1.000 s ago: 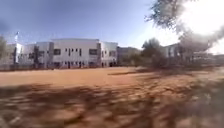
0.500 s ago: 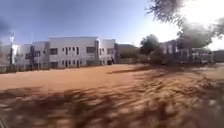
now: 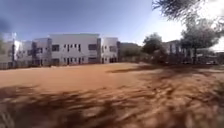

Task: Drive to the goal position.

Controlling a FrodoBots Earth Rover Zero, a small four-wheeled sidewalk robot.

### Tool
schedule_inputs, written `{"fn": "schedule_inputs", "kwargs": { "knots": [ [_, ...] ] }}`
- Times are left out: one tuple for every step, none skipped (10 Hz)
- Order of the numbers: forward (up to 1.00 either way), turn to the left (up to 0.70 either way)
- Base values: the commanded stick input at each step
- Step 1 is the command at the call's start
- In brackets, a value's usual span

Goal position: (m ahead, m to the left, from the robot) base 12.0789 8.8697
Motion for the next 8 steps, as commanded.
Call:
{"fn": "schedule_inputs", "kwargs": {
  "knots": [
    [1.0,-0.23],
    [1.0,-0.2],
    [1.0,-0.08],
    [1.0,0.0],
    [1.0,0.0],
    [1.0,-0.27],
    [1.0,-0.27],
    [1.0,-0.27]
  ]
}}
